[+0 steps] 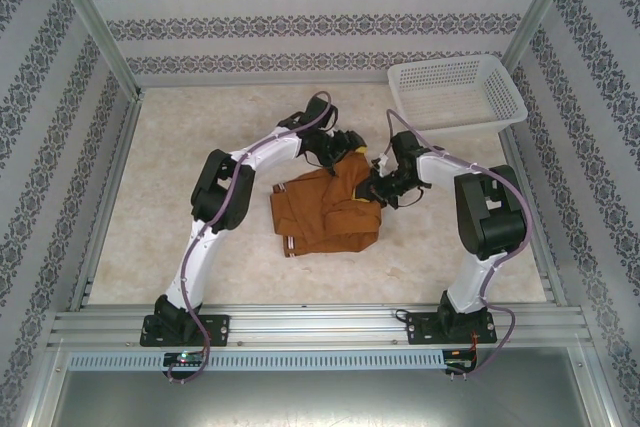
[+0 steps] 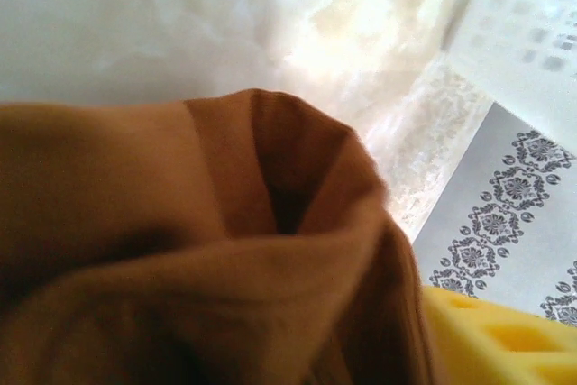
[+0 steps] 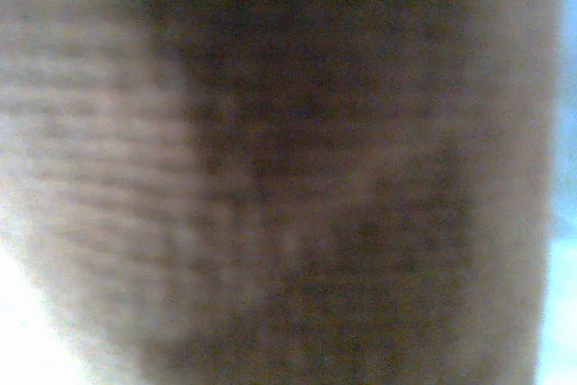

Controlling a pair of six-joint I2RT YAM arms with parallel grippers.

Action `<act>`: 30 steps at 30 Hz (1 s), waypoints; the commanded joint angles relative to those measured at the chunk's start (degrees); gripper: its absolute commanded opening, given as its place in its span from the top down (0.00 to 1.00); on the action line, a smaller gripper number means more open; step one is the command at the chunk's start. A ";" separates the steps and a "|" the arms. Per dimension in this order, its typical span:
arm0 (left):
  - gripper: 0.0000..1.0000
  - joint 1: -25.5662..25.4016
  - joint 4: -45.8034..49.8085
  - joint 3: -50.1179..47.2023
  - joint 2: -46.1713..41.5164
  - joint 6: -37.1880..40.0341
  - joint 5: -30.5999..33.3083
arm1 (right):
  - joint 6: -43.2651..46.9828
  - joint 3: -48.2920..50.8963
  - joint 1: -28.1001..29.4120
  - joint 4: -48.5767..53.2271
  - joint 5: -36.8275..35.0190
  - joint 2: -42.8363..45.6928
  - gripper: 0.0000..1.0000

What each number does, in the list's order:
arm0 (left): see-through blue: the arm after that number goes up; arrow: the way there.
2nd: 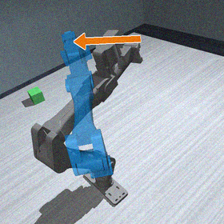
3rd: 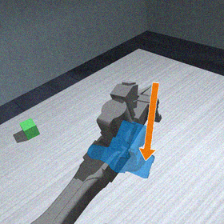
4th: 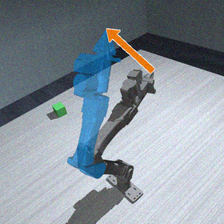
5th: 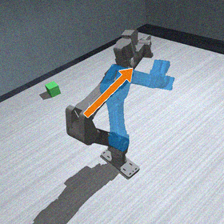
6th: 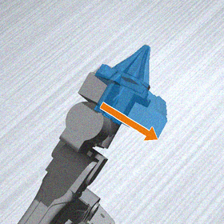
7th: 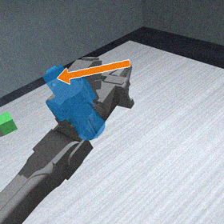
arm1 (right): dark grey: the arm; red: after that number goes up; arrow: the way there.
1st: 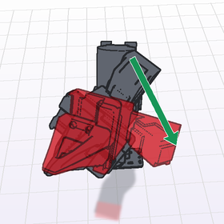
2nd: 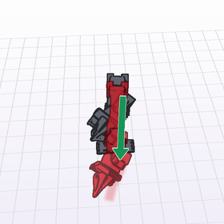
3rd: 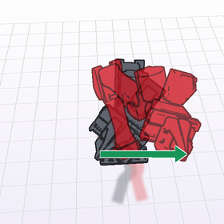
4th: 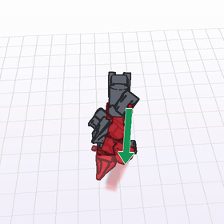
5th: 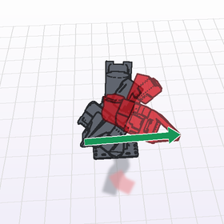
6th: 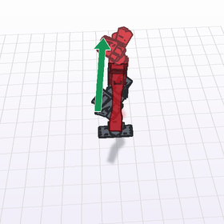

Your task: Roll up the long pants

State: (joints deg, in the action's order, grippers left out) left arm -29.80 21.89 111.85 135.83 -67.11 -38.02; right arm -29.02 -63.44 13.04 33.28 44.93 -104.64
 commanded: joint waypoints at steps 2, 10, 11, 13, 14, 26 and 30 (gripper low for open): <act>0.00 2.66 -0.21 -0.33 -9.45 5.35 3.32 | 9.55 -8.07 1.26 17.03 -20.52 3.77 1.00; 0.00 4.50 -1.23 -5.24 -14.94 4.66 2.23 | 13.20 -21.40 9.58 32.68 -53.33 3.21 1.00; 0.00 4.51 -2.32 -6.54 -15.23 4.01 2.00 | 13.11 -22.43 11.26 33.71 -56.62 2.68 1.00; 0.00 4.57 -3.62 -8.45 -15.50 3.13 1.74 | 12.76 -23.95 14.56 35.39 -62.77 1.31 1.00; 0.00 4.54 -4.15 -9.21 -15.45 2.68 1.47 | 12.67 -24.38 16.41 35.99 -65.51 0.37 1.00; 0.00 5.11 -7.74 -13.77 -16.24 1.04 0.25 | 9.46 -23.42 34.71 38.62 -85.19 -14.04 1.00; 0.00 5.11 -7.90 -13.73 -16.41 0.72 -0.28 | 9.40 -23.03 37.77 38.18 -87.51 -17.72 1.00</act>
State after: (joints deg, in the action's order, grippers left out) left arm -24.99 17.50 98.04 120.33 -65.65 -36.69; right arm -19.59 -87.79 48.75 69.73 -41.04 -118.48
